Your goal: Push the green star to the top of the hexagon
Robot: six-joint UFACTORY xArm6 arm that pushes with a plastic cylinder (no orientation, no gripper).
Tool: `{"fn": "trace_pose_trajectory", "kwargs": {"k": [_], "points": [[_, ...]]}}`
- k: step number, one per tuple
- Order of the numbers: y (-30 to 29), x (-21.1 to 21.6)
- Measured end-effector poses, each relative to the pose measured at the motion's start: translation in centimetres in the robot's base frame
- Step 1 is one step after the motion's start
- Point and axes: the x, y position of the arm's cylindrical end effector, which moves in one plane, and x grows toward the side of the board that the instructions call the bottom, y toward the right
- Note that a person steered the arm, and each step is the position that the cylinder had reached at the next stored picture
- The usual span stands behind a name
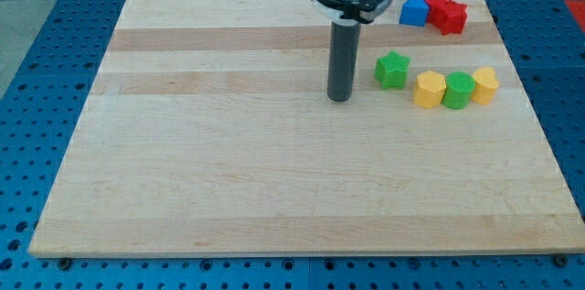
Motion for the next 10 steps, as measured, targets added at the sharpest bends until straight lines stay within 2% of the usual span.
{"fn": "trace_pose_trajectory", "kwargs": {"k": [1,2,4,10], "points": [[0.3,-5.6],[0.4,-6.1],[1.6,-5.8],[11.5,-2.3]]}}
